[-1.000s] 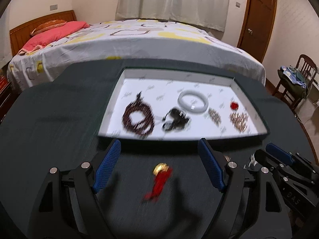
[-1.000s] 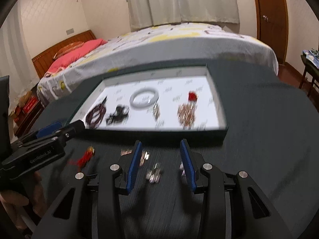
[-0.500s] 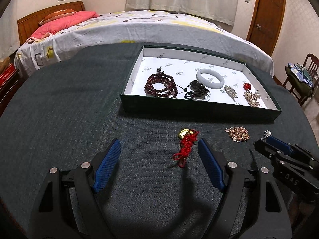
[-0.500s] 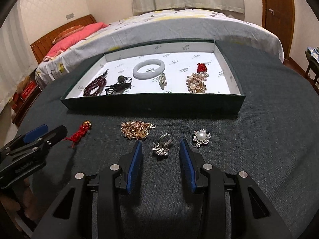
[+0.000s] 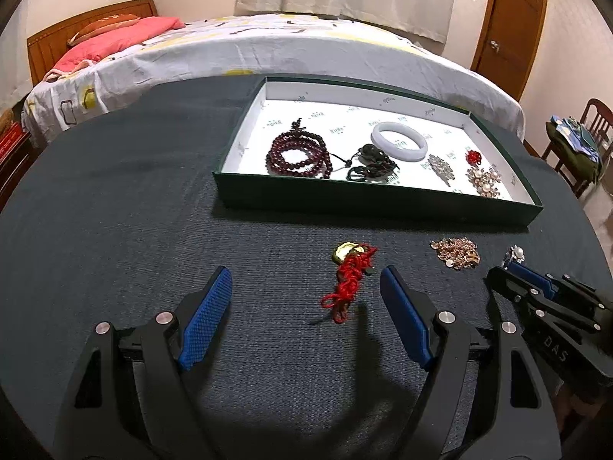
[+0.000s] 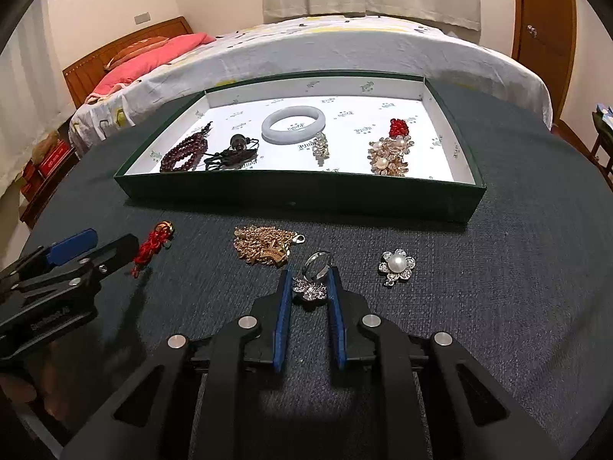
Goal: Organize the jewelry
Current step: 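Grasp the red tassel with gold coin with the left tool while the right tool grasps the silver flower ring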
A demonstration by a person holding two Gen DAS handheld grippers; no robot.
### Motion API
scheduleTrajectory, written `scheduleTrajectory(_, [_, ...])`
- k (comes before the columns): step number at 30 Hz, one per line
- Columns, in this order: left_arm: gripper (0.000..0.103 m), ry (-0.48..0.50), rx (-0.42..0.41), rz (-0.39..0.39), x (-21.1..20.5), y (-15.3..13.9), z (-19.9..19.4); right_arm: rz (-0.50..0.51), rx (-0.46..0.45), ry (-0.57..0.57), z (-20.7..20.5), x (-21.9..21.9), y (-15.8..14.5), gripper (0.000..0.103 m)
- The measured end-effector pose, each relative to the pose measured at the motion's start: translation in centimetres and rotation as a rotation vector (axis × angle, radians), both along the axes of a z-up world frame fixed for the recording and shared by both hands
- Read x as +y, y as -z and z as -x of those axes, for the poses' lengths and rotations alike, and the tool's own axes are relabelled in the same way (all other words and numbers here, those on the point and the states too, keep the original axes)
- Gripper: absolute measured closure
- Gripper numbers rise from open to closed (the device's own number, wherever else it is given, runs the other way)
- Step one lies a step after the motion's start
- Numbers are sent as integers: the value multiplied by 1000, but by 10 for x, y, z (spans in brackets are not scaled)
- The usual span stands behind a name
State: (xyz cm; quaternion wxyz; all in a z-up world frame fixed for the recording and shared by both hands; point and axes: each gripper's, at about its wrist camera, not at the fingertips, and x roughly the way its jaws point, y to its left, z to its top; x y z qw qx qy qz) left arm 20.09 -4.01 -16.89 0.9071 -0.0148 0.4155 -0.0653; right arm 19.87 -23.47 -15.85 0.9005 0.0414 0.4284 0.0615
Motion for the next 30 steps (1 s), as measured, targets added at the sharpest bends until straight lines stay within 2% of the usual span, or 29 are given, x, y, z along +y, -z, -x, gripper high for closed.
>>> scheduleTrajectory(6, [25,23,-8,-7,-10,3,-5,-23,-12,-4,7,-5,-6,83])
scheduleTrajectory(11, [40,36,21,1,-16,10,-17,-39,-21,-1,9,-11,-9,83])
scheduleTrajectory(21, [49,71,29,-33,-23,13,-9,-70,-24,7,11,-20,-9,83])
scheduleTrajectory(24, [59,72,25,-36,-21,12,-7,-74,-24,8,12,-20,-9,83])
scheduleTrajectory(26, [74,78,22,-35,-20,12,-6,-74,-23,8,13,-20,-9,83])
scheduleTrajectory(30, [91,93,21,-36,-18,12,-5,-75,-27,12,14,-20,-10,83])
